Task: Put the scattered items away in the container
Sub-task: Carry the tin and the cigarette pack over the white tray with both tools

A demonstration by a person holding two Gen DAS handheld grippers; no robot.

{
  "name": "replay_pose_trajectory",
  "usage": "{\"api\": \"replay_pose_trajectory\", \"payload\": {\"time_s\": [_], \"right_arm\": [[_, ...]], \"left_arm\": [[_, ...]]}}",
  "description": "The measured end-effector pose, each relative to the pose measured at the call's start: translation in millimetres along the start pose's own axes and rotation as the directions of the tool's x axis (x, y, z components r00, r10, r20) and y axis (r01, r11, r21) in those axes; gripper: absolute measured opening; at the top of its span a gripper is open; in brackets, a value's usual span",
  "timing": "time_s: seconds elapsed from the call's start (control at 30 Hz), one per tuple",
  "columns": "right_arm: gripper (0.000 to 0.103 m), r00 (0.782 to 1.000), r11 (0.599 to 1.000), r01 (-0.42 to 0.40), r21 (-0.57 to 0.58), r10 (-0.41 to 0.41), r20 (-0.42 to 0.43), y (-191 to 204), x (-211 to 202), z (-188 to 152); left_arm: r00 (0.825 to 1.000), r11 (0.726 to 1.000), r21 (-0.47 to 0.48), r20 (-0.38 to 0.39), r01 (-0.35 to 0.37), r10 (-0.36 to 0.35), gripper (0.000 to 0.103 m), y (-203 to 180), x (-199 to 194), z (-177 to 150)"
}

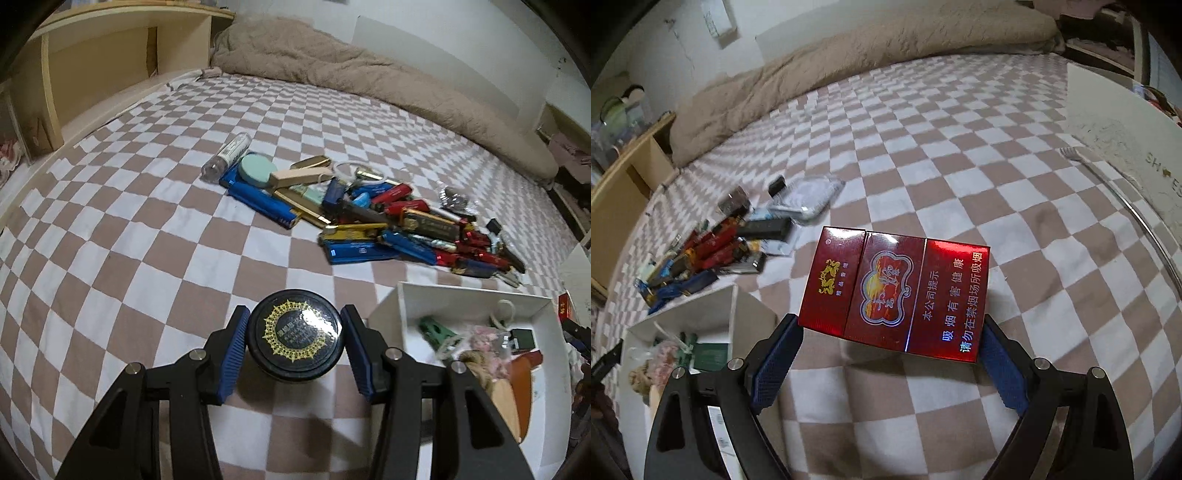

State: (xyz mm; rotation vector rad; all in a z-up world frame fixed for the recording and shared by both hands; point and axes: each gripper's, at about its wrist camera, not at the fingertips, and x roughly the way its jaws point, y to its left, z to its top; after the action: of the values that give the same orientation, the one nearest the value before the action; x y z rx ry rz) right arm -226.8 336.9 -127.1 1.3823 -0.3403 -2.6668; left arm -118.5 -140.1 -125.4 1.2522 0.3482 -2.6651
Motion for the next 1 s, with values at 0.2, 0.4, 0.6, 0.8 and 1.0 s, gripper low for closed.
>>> {"api": "replay_pose_trajectory", "payload": {"time_s": [0.2, 0.4, 0.6, 0.8, 1.0], "right_arm": [[0.093, 0.997, 0.999, -0.052, 0.012, 0.051, 0.061, 6.4, -23.4, 0.2], [0.093, 0.990, 0.995, -0.095, -0.014, 0.096, 0.106, 22.1, -43.2, -2.1], [0.093, 0.976, 0.986, -0.162, -0.050, 0.167, 0.137, 42.5, -63.3, -7.1], [0.093, 0.963, 0.971, -0.228, -0.074, 0.236, 0.132, 61.5, -74.7, -15.3], [0.093, 0.948, 0.952, -0.294, -0.086, 0.302, 0.099, 80.4, -77.7, -26.7]], "left_arm": [[0.996, 0.999, 0.036, 0.073, 0.040, -0.042, 0.050, -17.3, -29.5, 8.6], [0.989, 0.992, 0.103, 0.120, 0.072, -0.084, 0.050, -43.8, -48.3, 15.0], [0.989, 0.985, 0.152, 0.111, 0.085, -0.102, 0.050, -66.6, -42.6, 19.5], [0.987, 0.976, 0.182, 0.085, 0.118, -0.136, 0.050, -82.3, -34.4, 19.9], [0.987, 0.973, 0.181, 0.048, 0.143, -0.153, 0.050, -88.9, -21.4, 17.1]]}}
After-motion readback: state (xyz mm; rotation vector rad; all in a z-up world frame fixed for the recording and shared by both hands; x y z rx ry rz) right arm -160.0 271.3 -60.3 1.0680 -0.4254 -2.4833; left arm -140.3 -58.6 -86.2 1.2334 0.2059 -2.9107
